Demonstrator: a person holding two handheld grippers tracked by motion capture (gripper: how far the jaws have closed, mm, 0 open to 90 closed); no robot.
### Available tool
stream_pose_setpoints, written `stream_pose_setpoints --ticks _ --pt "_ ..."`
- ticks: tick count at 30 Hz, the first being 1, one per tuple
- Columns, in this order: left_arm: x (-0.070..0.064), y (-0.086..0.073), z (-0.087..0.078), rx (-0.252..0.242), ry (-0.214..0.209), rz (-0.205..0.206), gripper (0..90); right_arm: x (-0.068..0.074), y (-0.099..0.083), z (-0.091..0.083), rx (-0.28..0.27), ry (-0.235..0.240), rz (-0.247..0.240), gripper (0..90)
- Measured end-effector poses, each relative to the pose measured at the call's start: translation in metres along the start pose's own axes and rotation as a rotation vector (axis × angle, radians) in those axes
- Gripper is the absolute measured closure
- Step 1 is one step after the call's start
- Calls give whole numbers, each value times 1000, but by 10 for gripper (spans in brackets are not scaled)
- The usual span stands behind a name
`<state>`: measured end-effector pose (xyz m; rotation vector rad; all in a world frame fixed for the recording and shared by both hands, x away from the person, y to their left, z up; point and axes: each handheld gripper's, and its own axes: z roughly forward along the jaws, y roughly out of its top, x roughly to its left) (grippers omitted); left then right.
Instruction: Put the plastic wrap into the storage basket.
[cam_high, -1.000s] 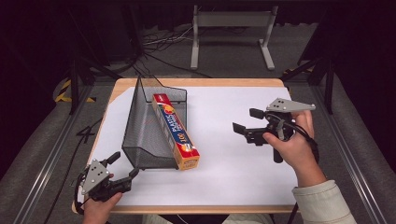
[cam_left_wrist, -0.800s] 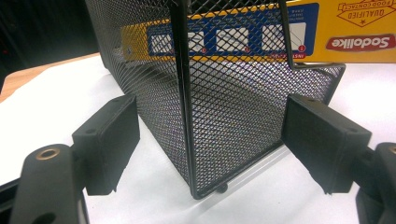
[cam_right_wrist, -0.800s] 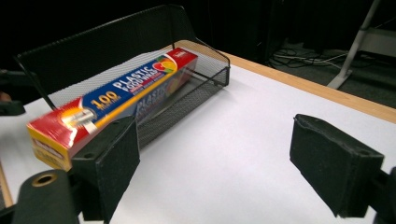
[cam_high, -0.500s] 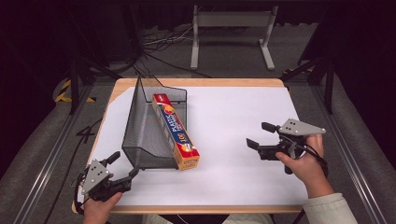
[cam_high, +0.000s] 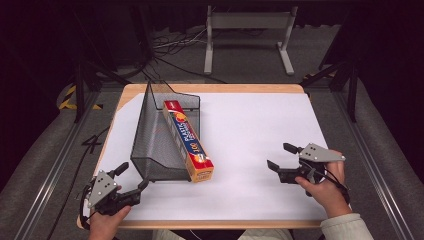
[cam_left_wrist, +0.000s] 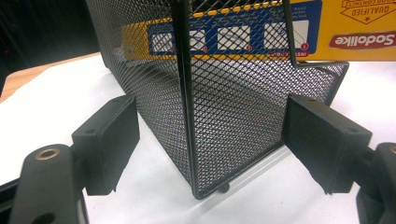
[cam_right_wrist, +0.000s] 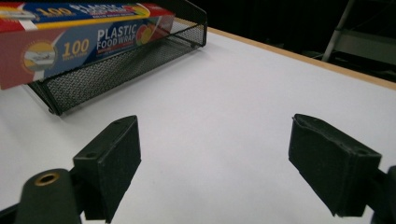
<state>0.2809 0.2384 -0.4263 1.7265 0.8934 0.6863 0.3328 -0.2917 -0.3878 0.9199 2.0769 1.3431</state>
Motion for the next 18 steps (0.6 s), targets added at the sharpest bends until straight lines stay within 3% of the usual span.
stream_pose_setpoints --ticks 9,18 --pt "1 -1 1 -4 -4 -9 198 -2 -26 -1 18 -12 -4 174" --pt "2 -1 5 2 -13 -11 196 -1 -44 2 64 -30 22 164"
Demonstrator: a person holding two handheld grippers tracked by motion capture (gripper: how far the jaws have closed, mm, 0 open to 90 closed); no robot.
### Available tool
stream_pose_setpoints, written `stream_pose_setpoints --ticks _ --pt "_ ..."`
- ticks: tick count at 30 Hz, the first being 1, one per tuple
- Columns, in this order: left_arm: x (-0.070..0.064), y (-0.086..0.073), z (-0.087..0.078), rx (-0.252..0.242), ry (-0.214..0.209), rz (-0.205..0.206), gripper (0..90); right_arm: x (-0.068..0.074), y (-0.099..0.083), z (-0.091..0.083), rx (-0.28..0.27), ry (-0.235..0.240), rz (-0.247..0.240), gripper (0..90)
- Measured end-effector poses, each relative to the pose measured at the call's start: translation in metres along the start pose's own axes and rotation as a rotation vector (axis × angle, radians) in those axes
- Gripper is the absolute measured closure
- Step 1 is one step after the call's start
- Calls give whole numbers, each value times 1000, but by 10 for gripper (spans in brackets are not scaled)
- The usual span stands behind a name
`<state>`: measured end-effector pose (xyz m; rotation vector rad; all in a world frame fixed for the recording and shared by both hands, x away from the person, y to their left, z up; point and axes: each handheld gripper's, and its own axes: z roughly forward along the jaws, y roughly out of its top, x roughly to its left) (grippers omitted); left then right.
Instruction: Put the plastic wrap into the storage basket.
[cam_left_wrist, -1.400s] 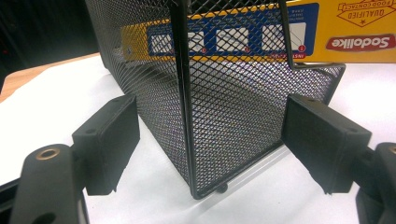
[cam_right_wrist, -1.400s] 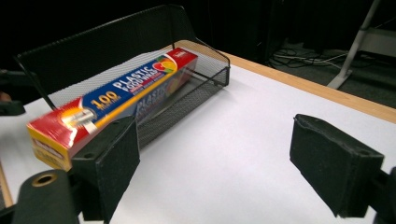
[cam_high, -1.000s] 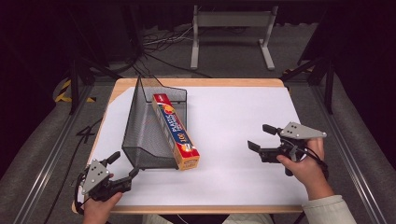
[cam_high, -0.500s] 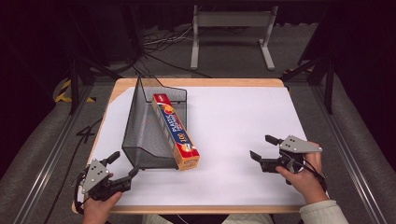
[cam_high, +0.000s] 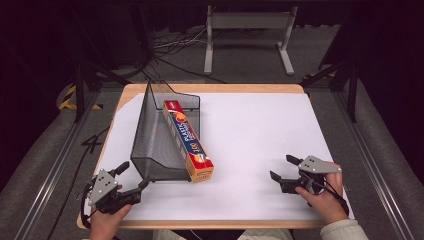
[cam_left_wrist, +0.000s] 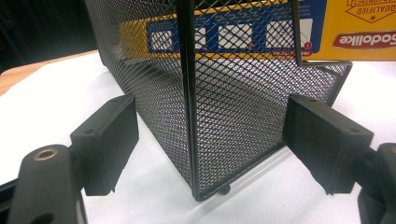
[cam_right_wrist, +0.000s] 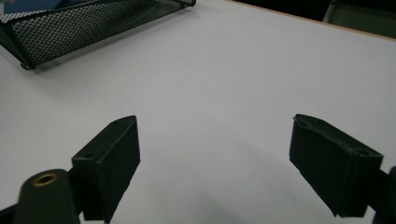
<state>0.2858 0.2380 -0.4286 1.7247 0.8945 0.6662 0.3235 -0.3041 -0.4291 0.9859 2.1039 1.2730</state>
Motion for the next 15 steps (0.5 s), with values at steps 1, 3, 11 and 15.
stream_pose_setpoints --ticks 1,3,11,15 --pt "0 0 1 3 -2 -2 196 0 -1 1 9 -1 1 160" --pt "0 0 2 8 -3 -3 196 1 -4 2 22 -5 0 160" --pt "0 0 2 12 -3 -5 196 0 -7 2 29 -13 3 158" --pt "0 0 1 12 -3 1 197 1 -7 1 26 -14 0 156"
